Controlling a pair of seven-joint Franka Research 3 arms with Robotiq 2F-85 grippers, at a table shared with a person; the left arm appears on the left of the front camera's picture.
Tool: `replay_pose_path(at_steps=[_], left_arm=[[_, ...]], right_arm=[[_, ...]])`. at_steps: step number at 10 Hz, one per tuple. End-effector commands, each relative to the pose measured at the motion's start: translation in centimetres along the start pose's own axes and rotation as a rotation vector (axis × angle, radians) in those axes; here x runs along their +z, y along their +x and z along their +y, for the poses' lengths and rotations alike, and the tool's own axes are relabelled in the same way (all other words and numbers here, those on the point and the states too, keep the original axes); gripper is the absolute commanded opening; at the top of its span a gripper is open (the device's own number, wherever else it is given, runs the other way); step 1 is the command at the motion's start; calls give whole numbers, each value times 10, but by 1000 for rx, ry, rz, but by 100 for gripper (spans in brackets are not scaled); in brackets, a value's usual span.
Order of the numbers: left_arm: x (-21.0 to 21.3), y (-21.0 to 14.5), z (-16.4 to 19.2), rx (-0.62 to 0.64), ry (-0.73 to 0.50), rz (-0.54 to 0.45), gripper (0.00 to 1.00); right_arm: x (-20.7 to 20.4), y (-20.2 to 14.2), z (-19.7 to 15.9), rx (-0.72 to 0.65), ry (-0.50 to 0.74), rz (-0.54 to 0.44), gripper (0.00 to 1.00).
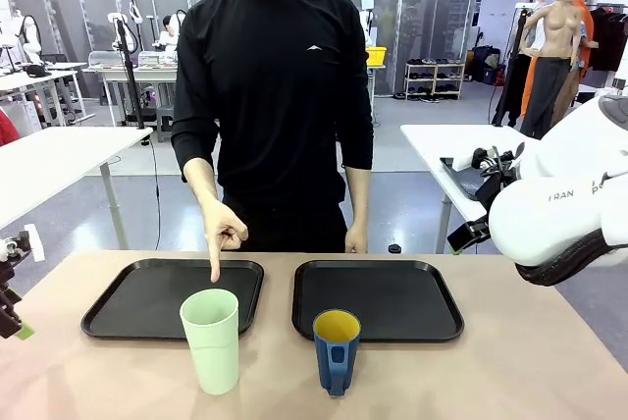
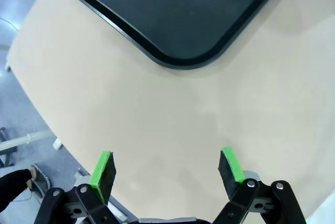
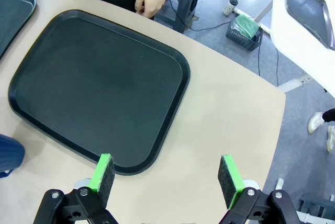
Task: Sort and store the cups by type.
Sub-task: Pick up the Reusable plastic cup.
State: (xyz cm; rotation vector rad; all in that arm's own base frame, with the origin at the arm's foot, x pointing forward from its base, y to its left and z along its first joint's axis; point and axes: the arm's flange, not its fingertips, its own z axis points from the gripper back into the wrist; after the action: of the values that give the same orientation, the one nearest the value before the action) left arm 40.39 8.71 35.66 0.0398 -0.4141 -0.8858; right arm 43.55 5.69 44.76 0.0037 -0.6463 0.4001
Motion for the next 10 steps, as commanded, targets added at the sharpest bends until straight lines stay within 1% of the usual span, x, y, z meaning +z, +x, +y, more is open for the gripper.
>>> replay_pose_path(at_steps=[1, 4, 5, 7, 8, 10], left_arm=[[-3, 0, 2, 14, 14, -22, 100], [2, 4, -1, 23, 2, -10, 100], [-7, 10, 2, 19, 61, -35, 100], [-7, 5, -19, -149, 92, -76, 100], [-6, 0, -28, -196, 97, -83, 100], [-8, -17, -50, -381, 30, -48, 100]], right_arm=[[-1, -1, -1, -4, 1, -2, 100], [-1, -1, -1, -4, 1, -2, 100], [-1, -1, -1, -4, 1, -2, 100], [-1, -1, -1, -4, 1, -2, 100], [-1, -1, -1, -4, 1, -2, 100], [-1, -1, -1, -4, 1, -2, 100]])
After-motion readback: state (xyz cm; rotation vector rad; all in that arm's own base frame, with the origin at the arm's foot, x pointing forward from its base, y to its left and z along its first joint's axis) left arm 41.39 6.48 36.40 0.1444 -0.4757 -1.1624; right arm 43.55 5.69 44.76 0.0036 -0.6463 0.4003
